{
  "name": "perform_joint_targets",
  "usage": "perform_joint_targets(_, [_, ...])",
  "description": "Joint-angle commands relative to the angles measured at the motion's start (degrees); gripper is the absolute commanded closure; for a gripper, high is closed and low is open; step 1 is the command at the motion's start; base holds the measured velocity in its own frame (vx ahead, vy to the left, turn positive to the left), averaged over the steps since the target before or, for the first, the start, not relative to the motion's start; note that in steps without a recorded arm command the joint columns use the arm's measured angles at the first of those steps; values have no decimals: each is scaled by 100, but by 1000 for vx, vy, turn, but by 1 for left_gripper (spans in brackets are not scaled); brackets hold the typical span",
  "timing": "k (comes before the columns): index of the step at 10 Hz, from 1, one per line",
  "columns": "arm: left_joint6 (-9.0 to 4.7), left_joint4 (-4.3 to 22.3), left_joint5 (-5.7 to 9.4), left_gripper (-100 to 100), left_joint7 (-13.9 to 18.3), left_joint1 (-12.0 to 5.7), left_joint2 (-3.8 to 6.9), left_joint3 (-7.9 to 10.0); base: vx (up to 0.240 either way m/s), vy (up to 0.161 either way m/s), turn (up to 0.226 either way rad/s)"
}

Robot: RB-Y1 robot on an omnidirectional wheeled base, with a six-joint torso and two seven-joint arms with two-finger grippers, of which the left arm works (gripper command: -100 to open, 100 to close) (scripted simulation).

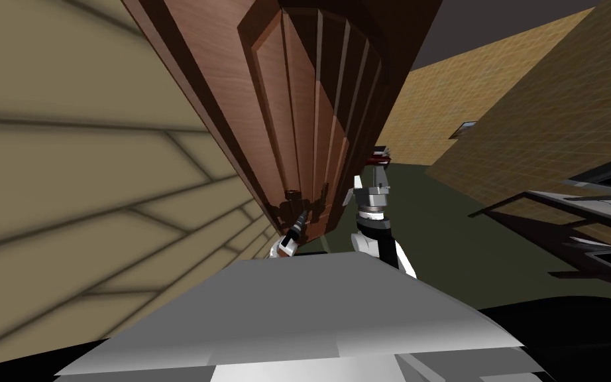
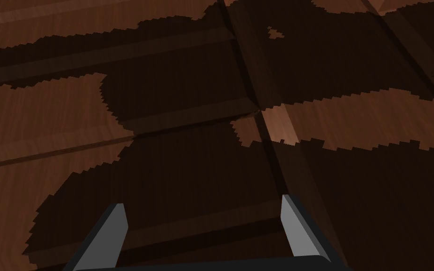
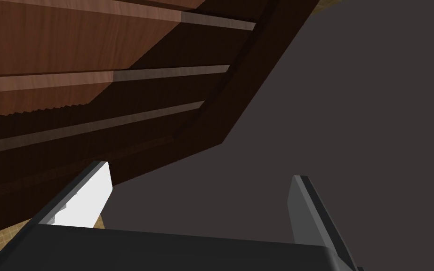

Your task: Push the door open

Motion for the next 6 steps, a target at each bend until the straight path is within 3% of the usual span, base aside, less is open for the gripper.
perform_joint_targets(1, [23, -119, 41, -100, -89, 112, -16, -70, 186, -94, 13])
perform_joint_targets(5, [80, -374, 124, -100, -261, 343, -68, -211, 150, -98, 23])
perform_joint_targets(6, [96, -445, 148, -100, -310, 408, -85, -251, 56, -82, 215])
